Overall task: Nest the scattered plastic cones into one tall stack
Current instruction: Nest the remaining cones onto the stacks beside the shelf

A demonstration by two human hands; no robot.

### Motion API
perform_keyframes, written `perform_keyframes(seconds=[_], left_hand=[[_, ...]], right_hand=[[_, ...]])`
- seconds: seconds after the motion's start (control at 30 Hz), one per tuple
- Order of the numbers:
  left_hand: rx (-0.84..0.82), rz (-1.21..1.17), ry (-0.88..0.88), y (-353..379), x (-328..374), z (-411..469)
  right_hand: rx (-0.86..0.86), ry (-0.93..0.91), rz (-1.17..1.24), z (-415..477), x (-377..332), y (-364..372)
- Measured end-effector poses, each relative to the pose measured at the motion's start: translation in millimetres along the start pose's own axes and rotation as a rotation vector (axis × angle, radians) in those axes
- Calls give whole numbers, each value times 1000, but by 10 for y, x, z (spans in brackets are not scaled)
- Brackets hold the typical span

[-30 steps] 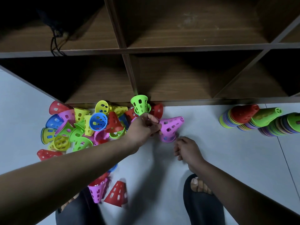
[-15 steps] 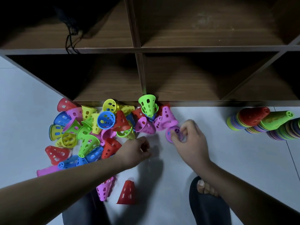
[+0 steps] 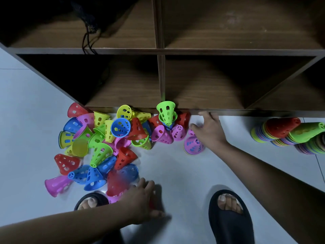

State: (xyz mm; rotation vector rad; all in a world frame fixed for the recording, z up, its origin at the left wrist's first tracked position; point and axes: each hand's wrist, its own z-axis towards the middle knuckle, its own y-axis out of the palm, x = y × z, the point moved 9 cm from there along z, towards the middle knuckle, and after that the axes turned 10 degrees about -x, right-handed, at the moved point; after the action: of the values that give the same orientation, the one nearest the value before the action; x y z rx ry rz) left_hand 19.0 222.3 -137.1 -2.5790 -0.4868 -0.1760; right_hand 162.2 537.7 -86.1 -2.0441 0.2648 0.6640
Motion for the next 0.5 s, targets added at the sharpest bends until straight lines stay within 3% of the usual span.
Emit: perform_keyframes(seconds=[0.17, 0.5], left_hand=[[-7, -44, 36, 62, 63, 7], [109, -231, 157, -323, 74, 160]], right_hand=[[-56, 51, 53, 61, 291, -29], [-217, 68, -207, 58, 574, 57]])
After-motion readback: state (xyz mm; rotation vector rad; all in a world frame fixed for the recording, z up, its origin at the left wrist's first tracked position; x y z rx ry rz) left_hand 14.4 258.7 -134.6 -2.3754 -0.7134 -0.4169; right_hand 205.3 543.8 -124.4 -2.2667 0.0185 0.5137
